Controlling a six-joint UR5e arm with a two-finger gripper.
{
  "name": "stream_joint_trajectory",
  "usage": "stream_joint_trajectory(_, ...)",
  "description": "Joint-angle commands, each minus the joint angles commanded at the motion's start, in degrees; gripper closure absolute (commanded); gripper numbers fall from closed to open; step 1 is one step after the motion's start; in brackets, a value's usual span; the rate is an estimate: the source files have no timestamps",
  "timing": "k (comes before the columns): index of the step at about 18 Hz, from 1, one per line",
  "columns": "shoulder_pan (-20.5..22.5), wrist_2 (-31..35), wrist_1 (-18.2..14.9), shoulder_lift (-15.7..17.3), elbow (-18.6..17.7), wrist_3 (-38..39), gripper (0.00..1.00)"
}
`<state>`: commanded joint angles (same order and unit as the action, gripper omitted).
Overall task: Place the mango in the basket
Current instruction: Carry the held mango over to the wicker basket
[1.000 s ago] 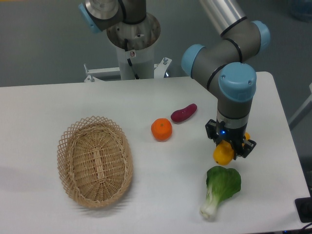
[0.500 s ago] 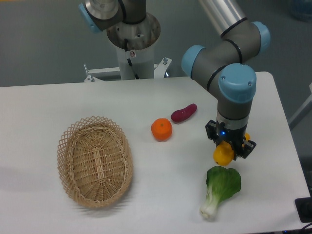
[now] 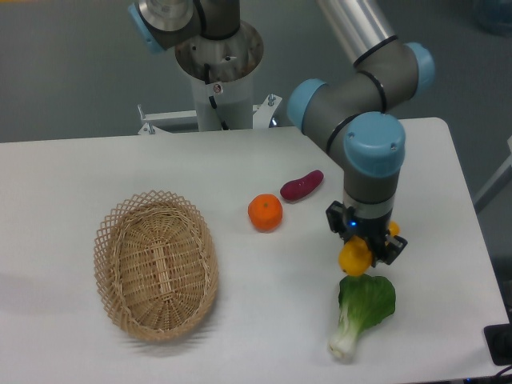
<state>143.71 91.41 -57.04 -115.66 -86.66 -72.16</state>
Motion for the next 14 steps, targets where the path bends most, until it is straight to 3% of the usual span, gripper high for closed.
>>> stream_joint_trajectory(14,-10.9,0.0,0.6,0.1,-1.7,11.2,0.58)
